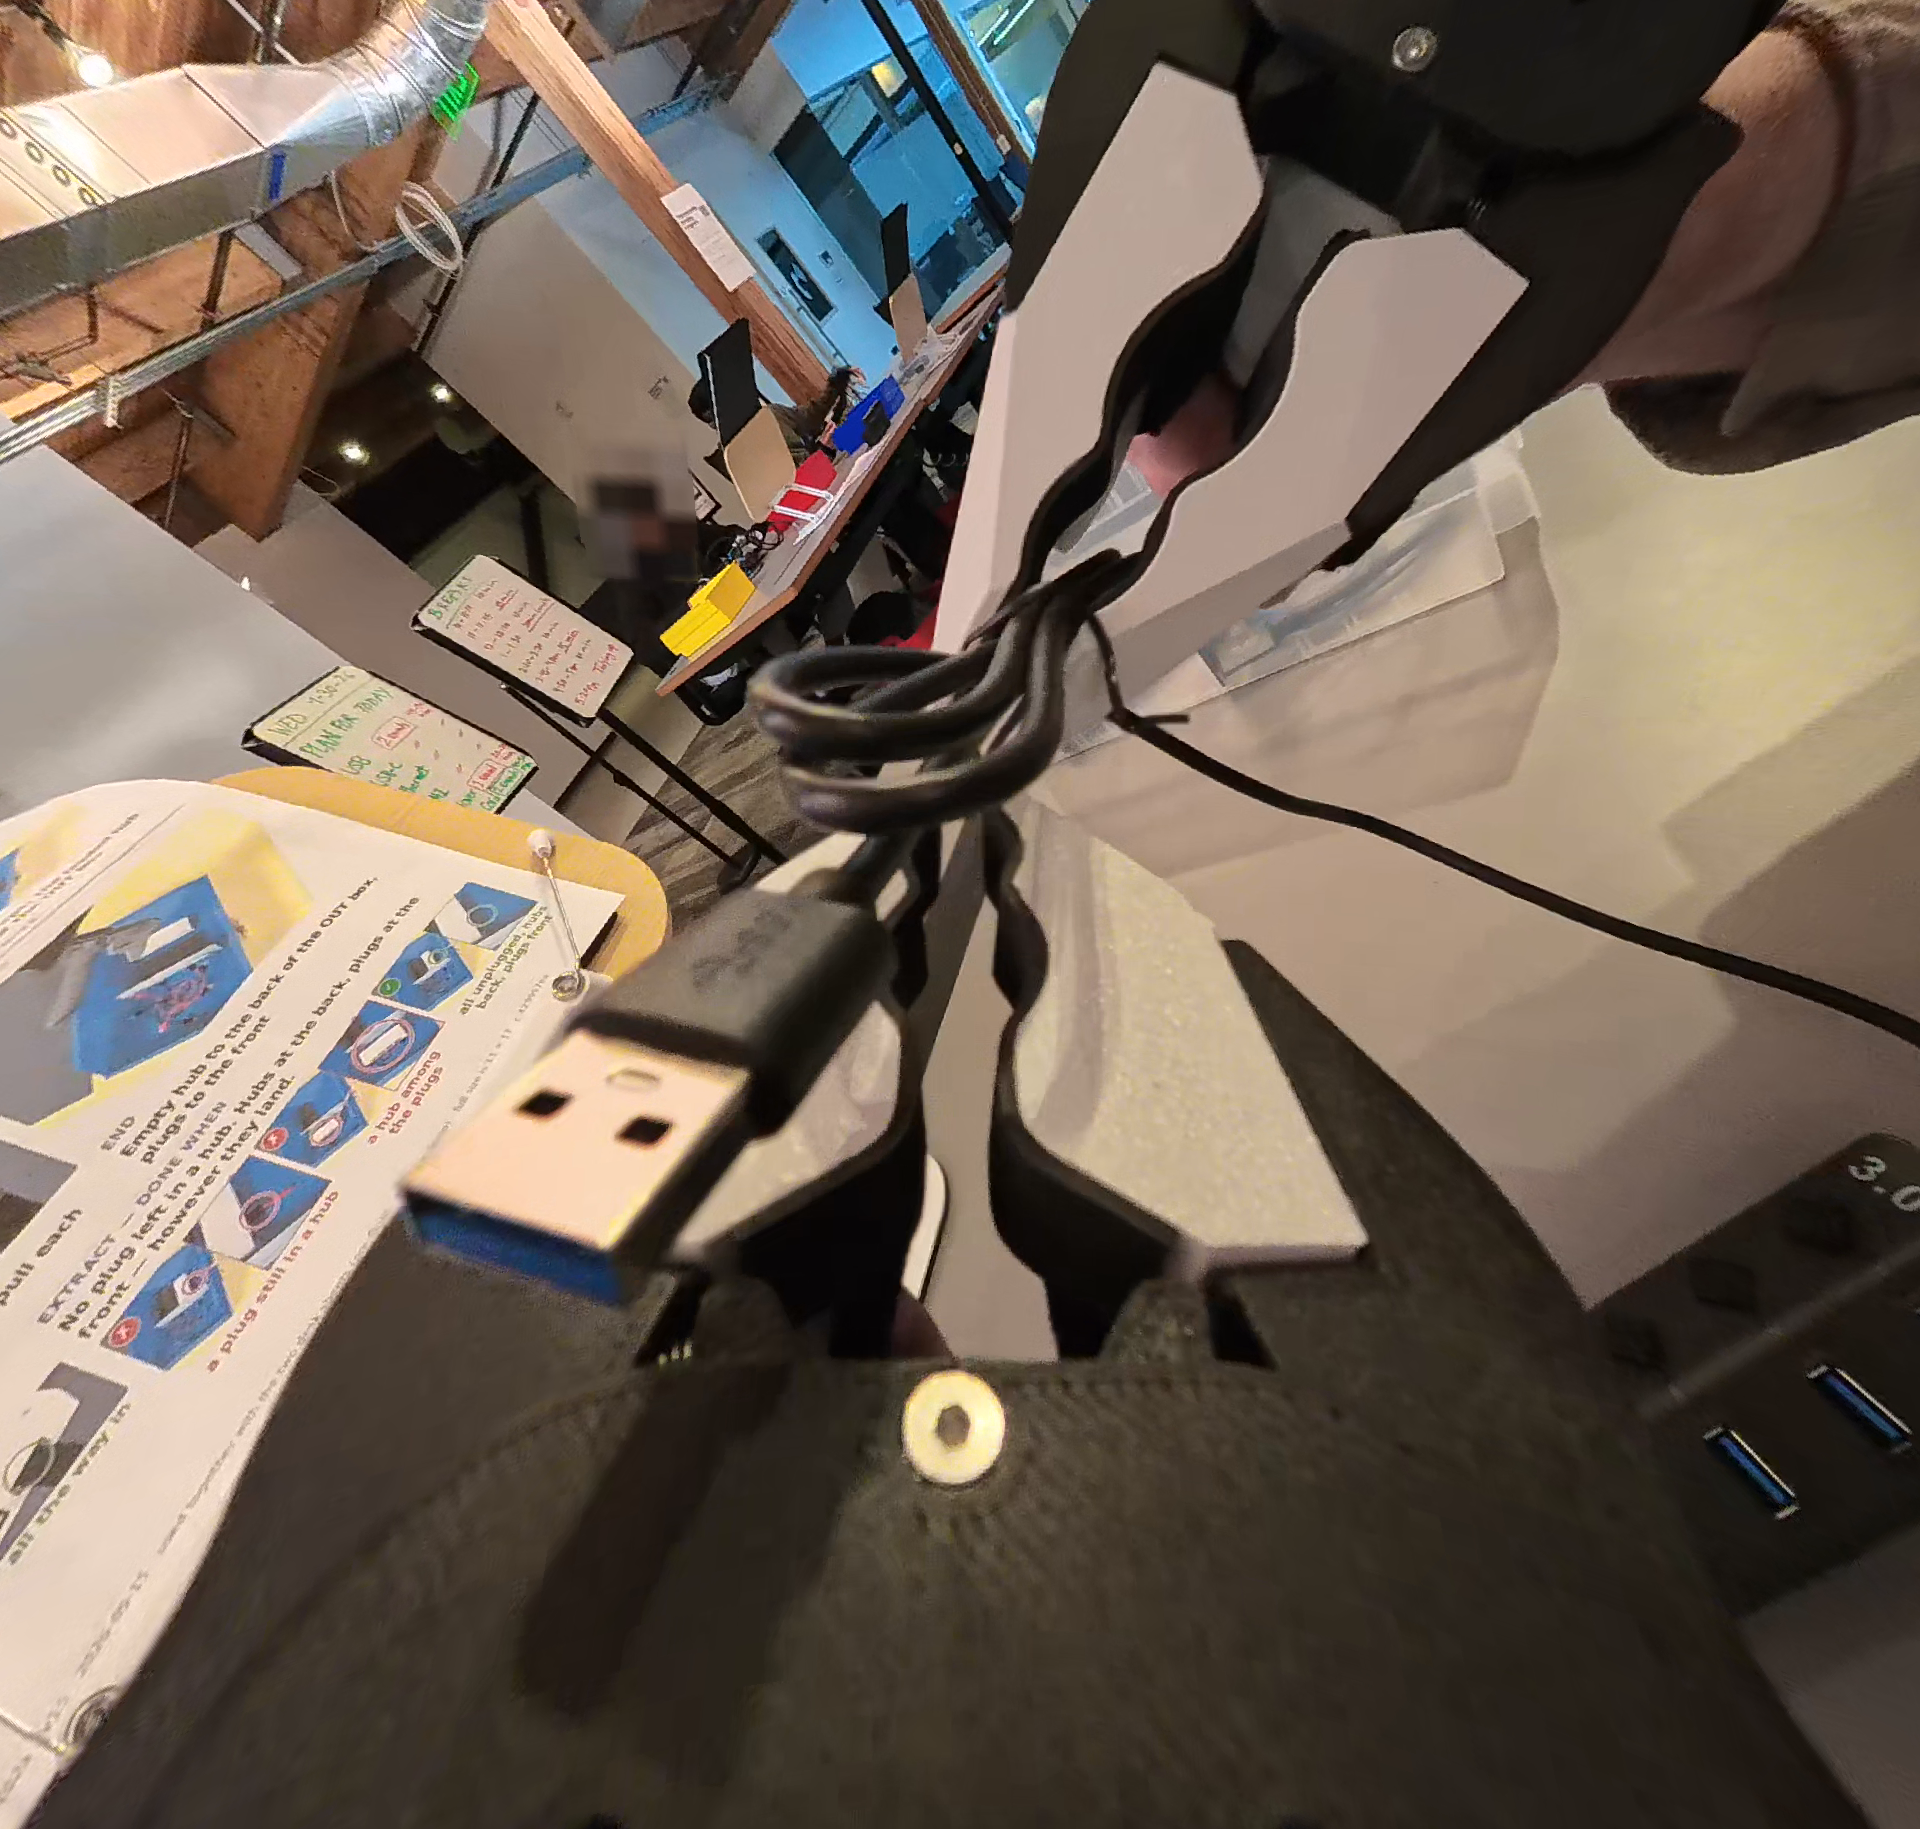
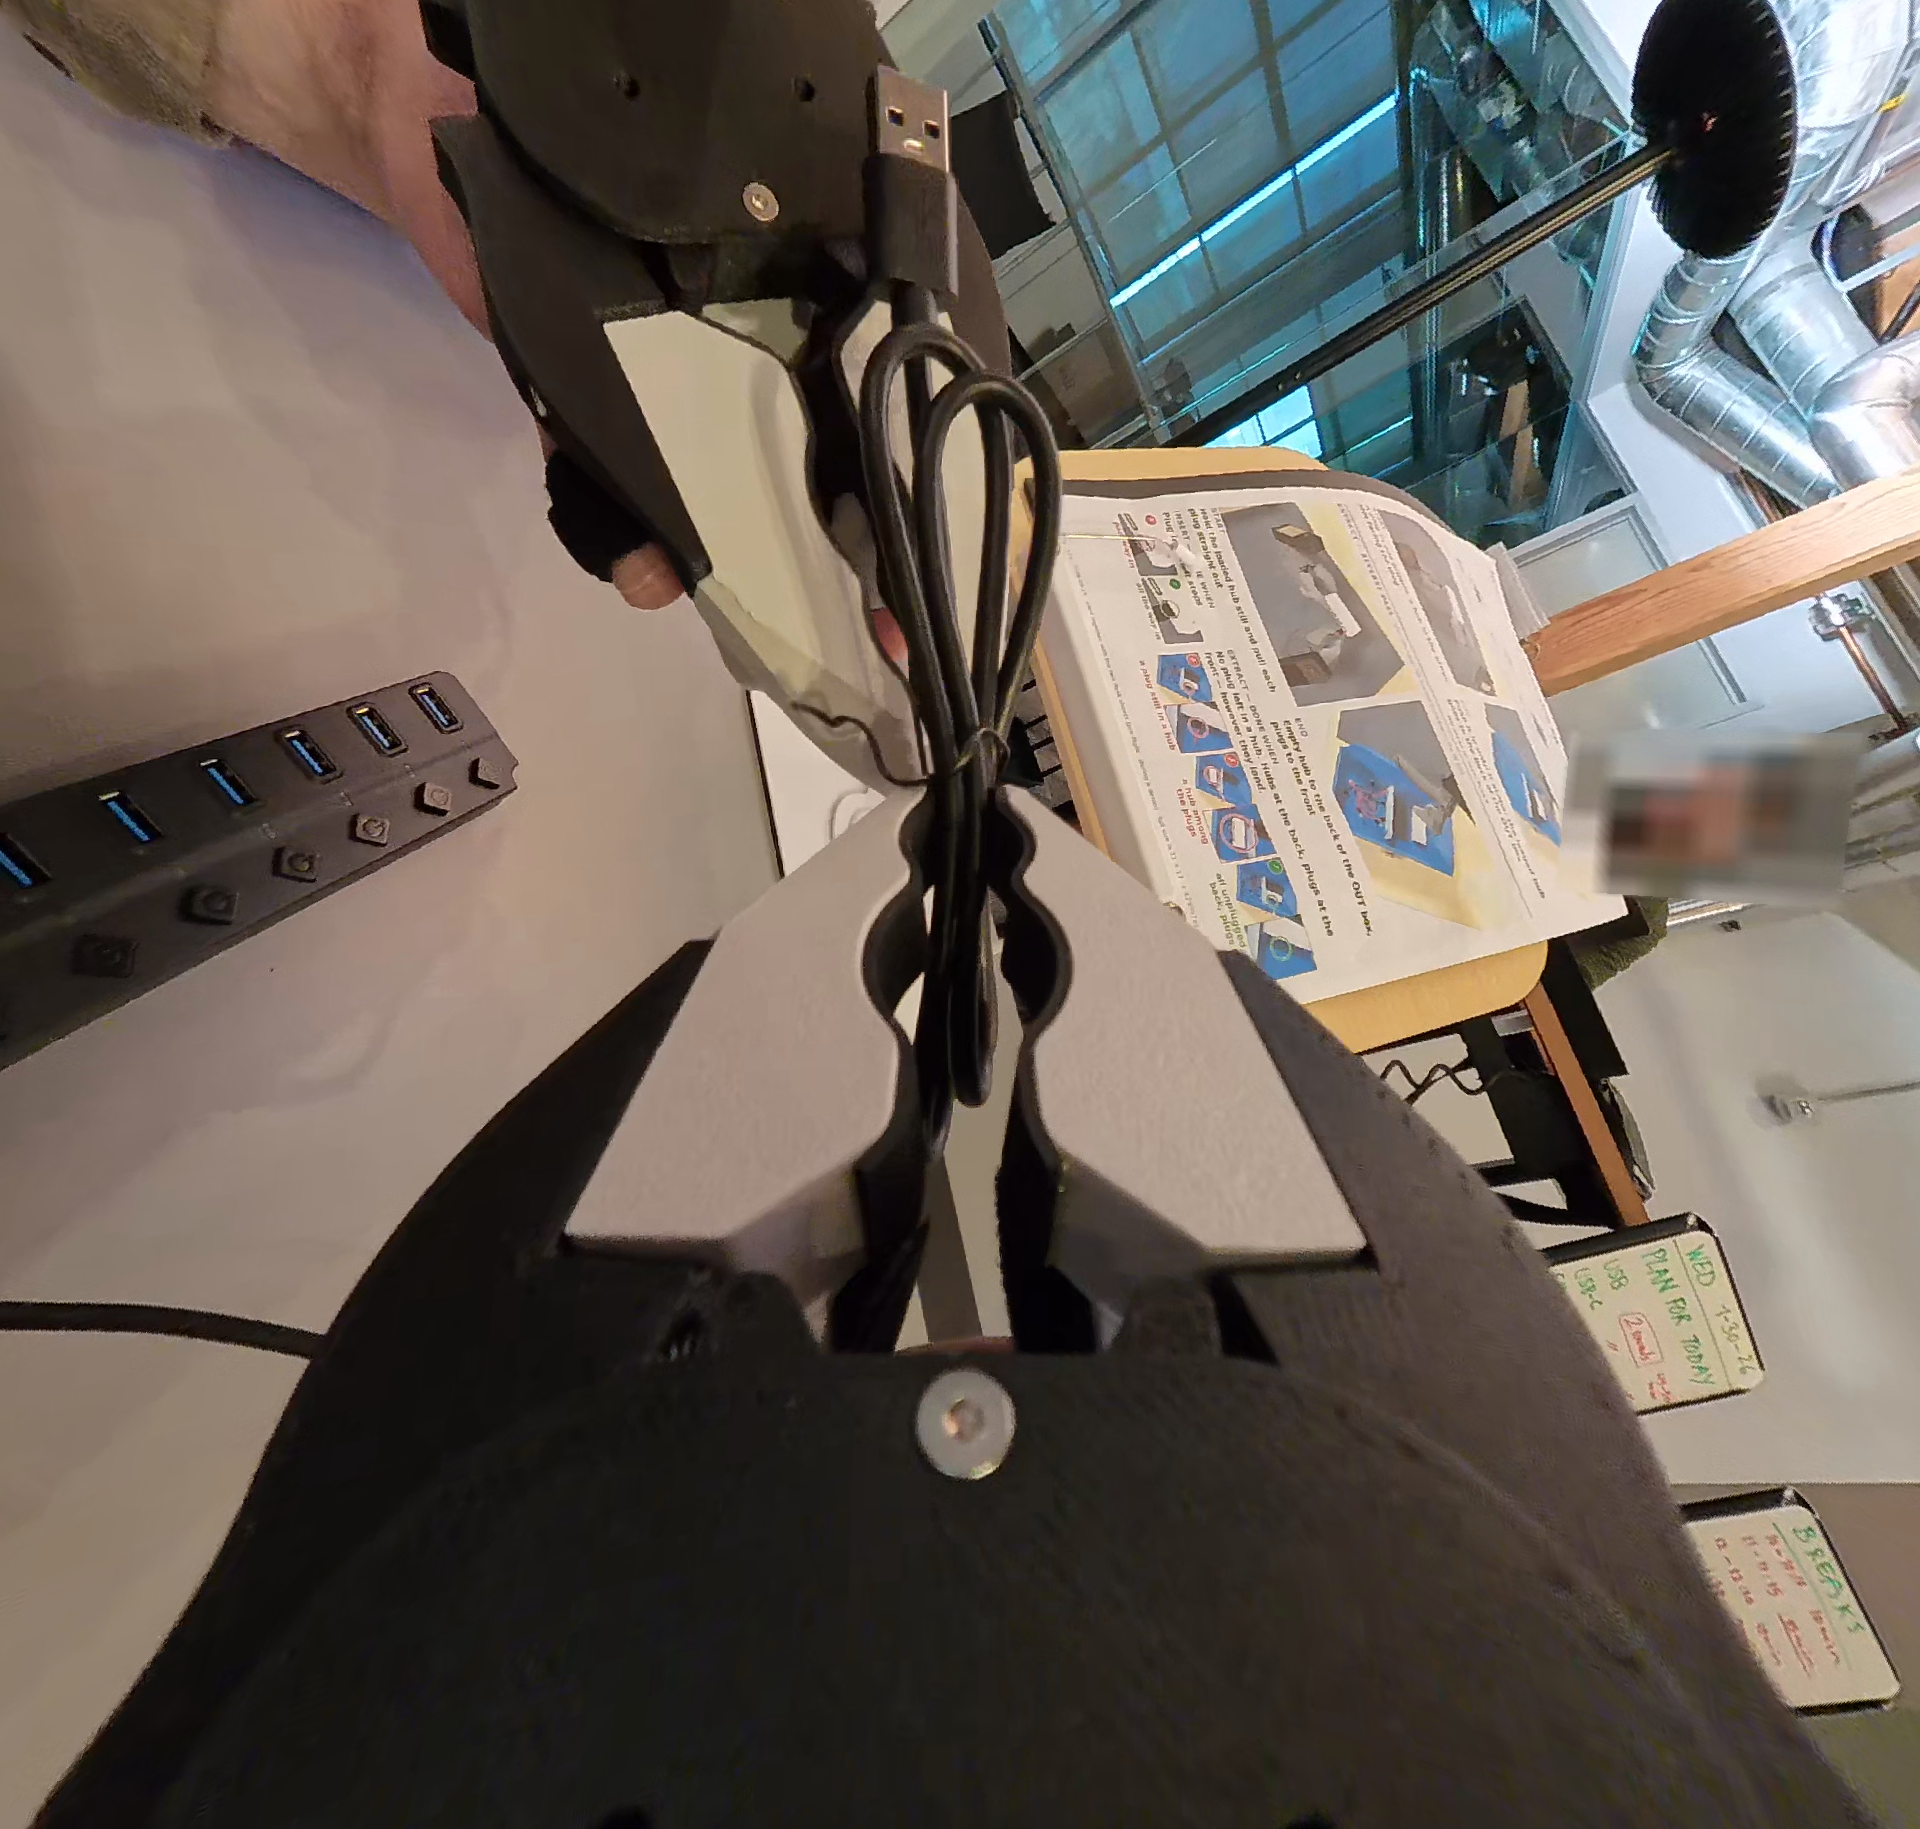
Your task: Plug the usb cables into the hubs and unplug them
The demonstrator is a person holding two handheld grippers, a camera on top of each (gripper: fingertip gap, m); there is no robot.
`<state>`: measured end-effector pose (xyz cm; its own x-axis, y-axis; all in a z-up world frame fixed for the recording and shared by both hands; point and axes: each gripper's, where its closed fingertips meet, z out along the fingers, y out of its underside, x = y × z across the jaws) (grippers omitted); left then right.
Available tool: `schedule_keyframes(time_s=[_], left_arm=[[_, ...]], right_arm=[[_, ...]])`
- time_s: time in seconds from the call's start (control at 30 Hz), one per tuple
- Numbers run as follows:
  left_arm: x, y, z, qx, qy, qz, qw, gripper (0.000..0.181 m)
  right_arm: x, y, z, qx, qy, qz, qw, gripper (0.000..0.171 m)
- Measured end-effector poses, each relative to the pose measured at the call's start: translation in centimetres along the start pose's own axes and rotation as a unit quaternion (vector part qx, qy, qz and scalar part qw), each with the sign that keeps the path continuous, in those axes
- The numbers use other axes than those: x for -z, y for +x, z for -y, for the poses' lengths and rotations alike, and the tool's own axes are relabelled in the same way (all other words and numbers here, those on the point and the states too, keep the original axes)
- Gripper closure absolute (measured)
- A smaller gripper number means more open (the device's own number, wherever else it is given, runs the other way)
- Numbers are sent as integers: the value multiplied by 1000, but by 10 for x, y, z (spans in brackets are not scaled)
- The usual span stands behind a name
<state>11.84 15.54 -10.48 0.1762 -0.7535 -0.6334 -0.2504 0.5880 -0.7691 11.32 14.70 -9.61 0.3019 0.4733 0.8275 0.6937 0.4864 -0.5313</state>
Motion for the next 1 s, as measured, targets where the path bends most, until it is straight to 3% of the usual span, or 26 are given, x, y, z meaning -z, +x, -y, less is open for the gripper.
schedule_keyframes(time_s=[0.2, 0.43, 0.53, 0.73, 1.0], left_arm=[[3, 5, -5, 34, -1, -25, 999, 153], [17, 14, 1, 230, 31, -87, 969, 110], [19, 18, 14, 270, 59, -102, 956, 101], [4, 13, 24, 279, 76, -63, 955, 106], [0, 9, 25, 262, 82, -31, 961, 140]], right_arm=[[1, 1, 0, 0, 1, -2, 1000, 167], [1, 2, -1, 6, -2, -3, 1000, 167], [0, 1, -1, 7, -2, -2, 1000, 167], [-1, -1, -1, 9, -4, -1, 1000, 166], [0, 2, -2, 6, -5, -4, 1000, 167]])
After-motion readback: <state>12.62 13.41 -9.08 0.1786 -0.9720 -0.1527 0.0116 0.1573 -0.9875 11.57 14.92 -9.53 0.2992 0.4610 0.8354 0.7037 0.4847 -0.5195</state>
